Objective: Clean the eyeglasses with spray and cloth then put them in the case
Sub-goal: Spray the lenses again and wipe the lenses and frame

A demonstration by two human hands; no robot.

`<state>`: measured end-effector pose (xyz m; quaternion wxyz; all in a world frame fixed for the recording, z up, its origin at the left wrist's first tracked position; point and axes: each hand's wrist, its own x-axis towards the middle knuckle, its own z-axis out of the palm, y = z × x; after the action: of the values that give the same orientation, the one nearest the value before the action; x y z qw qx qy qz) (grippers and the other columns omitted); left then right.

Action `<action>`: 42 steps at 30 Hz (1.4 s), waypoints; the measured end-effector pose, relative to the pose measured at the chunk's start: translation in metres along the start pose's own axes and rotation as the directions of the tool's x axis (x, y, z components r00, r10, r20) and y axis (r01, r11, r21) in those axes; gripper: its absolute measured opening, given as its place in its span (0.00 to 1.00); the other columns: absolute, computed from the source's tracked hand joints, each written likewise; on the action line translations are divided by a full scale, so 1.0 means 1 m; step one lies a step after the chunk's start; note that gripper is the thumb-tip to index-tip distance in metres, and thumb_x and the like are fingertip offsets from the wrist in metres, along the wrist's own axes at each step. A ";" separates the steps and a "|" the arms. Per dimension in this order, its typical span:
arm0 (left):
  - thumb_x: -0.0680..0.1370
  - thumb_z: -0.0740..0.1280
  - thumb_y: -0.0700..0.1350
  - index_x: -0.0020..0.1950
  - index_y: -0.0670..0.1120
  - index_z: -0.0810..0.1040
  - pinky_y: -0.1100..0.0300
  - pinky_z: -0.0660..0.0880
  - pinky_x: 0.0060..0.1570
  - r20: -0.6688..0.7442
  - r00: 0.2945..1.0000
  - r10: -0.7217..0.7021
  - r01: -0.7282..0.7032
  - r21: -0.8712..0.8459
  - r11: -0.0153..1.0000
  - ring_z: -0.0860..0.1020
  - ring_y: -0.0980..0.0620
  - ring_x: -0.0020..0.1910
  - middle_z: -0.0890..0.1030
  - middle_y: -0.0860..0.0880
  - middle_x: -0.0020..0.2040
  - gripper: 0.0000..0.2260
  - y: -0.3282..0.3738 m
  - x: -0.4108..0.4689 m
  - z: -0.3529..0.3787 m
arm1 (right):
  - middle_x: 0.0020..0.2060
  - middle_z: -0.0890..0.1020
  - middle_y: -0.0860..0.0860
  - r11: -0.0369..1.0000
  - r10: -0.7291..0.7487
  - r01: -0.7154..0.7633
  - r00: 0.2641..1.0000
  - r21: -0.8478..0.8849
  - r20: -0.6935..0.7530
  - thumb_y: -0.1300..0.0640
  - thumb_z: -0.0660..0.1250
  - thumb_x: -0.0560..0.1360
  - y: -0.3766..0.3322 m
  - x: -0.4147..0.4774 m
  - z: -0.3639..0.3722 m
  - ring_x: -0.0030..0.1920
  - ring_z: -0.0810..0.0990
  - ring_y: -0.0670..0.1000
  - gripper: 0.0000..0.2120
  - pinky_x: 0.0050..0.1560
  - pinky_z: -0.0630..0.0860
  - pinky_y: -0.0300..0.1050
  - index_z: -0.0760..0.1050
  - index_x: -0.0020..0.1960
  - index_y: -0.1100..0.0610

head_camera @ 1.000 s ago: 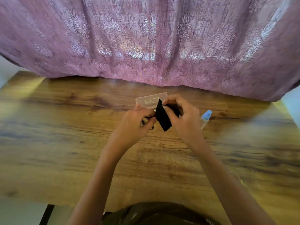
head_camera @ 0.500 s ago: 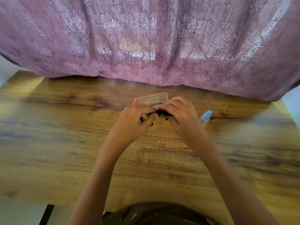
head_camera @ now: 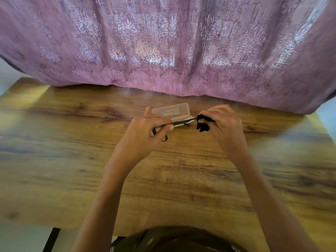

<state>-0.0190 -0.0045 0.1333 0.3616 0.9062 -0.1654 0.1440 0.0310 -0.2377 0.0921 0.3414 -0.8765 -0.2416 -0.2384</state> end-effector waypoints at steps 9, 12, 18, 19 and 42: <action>0.76 0.71 0.37 0.49 0.39 0.85 0.44 0.60 0.74 -0.011 0.999 -0.044 0.044 0.017 0.999 0.83 0.50 0.45 0.86 0.46 0.45 0.05 0.004 0.000 -0.001 | 0.42 0.81 0.40 0.982 0.159 -0.147 0.982 0.116 -0.104 0.65 0.73 0.73 0.003 -0.014 0.008 0.43 0.83 0.44 0.10 0.46 0.79 0.38 0.83 0.54 0.58; 0.77 0.70 0.38 0.49 0.39 0.85 0.43 0.60 0.74 -0.006 0.997 -0.078 0.079 0.040 0.996 0.83 0.48 0.44 0.86 0.46 0.44 0.05 0.004 0.000 -0.002 | 0.42 0.79 0.35 0.960 0.253 -0.239 0.964 0.147 -0.079 0.64 0.74 0.72 0.008 -0.020 0.013 0.41 0.79 0.29 0.12 0.43 0.73 0.23 0.82 0.55 0.58; 0.78 0.68 0.43 0.50 0.45 0.85 0.55 0.58 0.75 -0.135 0.966 -0.221 0.223 -0.003 0.975 0.83 0.54 0.42 0.86 0.50 0.43 0.07 0.002 0.001 -0.014 | 0.41 0.83 0.37 0.832 0.518 -0.514 0.854 0.209 0.038 0.55 0.75 0.71 0.012 -0.036 0.023 0.41 0.79 0.30 0.11 0.45 0.71 0.22 0.83 0.54 0.52; 0.78 0.68 0.44 0.50 0.46 0.85 0.58 0.60 0.74 -0.141 0.959 -0.245 0.244 -0.026 0.969 0.82 0.59 0.41 0.86 0.52 0.44 0.07 0.003 0.001 -0.014 | 0.43 0.85 0.39 0.774 0.543 -0.550 0.831 0.313 0.120 0.53 0.75 0.70 0.007 -0.037 0.024 0.43 0.82 0.33 0.11 0.48 0.75 0.27 0.83 0.53 0.49; 0.75 0.66 0.58 0.57 0.51 0.84 0.63 0.72 0.62 0.183 0.910 -0.372 0.414 -0.443 0.795 0.79 0.63 0.57 0.84 0.58 0.53 0.16 -0.011 0.002 0.002 | 0.44 0.87 0.50 0.277 0.563 -0.547 0.759 0.790 0.328 0.60 0.72 0.73 -0.056 -0.009 0.023 0.47 0.85 0.49 0.07 0.44 0.80 0.38 0.82 0.51 0.56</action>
<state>-0.0126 0.0010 0.1263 0.5855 0.8102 -0.0191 -0.0181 -0.0026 -0.1874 0.0991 0.7876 -0.6149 -0.0029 0.0393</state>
